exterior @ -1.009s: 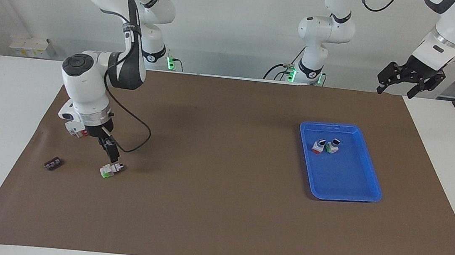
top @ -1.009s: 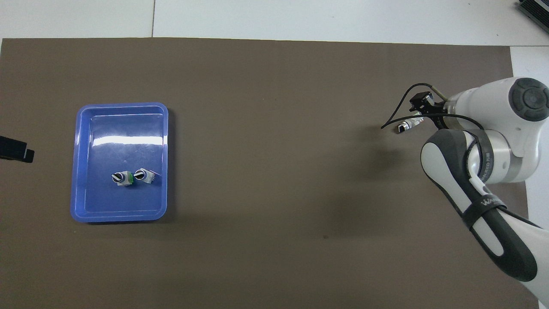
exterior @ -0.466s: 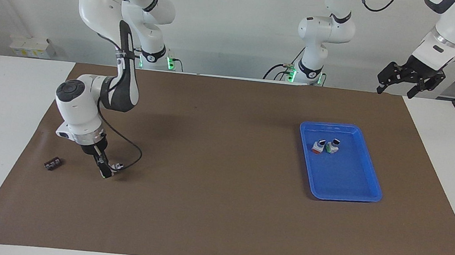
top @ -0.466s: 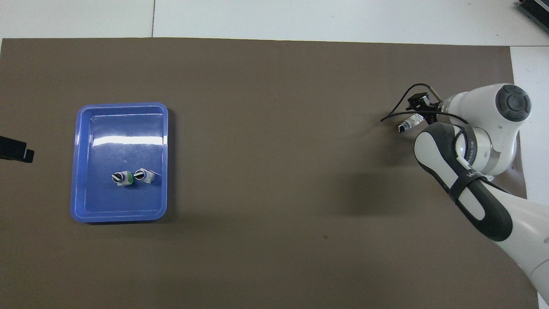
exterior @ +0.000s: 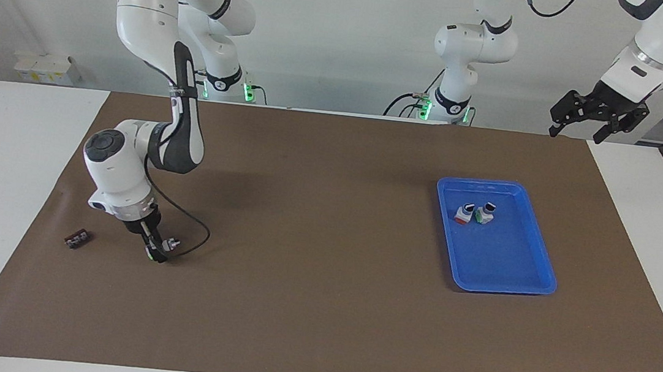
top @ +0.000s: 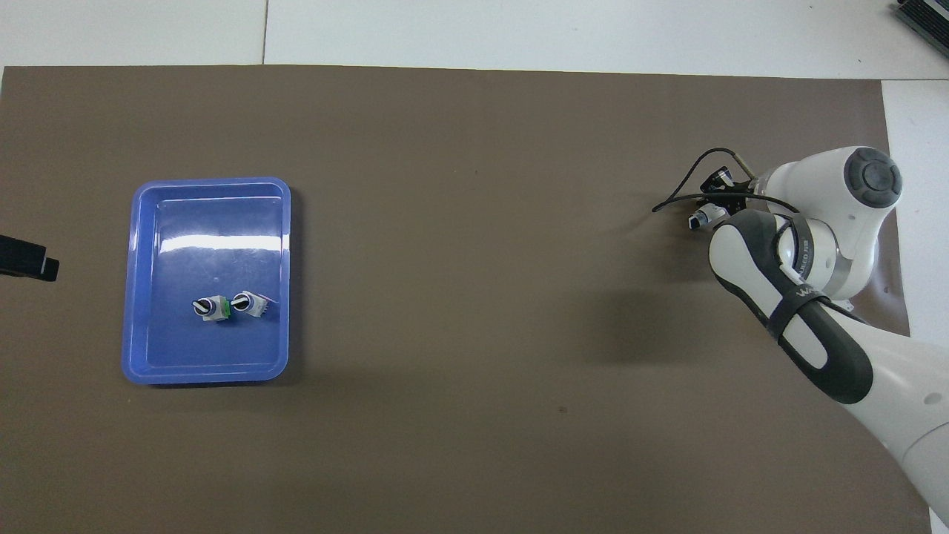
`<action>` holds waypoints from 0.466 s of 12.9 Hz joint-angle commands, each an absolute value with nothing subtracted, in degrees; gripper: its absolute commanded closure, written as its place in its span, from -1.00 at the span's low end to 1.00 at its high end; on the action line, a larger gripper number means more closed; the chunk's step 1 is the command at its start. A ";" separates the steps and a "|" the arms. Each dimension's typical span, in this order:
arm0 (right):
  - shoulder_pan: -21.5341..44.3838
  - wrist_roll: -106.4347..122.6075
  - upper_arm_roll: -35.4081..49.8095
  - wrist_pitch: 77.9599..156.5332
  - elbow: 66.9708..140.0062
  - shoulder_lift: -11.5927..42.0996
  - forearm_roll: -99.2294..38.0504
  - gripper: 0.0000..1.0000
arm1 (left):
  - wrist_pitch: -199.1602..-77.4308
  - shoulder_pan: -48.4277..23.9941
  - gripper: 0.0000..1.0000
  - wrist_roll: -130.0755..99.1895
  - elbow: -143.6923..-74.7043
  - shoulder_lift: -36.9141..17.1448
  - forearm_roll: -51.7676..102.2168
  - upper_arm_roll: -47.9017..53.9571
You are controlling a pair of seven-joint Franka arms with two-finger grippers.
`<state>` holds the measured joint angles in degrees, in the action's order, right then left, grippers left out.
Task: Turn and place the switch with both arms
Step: 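Reach the right gripper down to the small white switch and grasp it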
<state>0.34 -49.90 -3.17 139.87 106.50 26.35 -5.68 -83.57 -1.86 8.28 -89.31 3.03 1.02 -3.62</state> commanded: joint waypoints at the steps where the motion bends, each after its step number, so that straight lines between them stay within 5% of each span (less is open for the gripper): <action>1: -1.66 -46.16 -2.64 131.17 100.57 27.25 -7.90 1.00 | -84.11 -1.93 -1.00 7.65 -91.05 4.57 -0.09 -3.60; 6: -0.36 -42.61 -1.93 118.05 94.40 22.51 -18.96 1.00 | -84.11 -1.93 -1.00 7.65 -91.05 4.57 -0.09 -3.60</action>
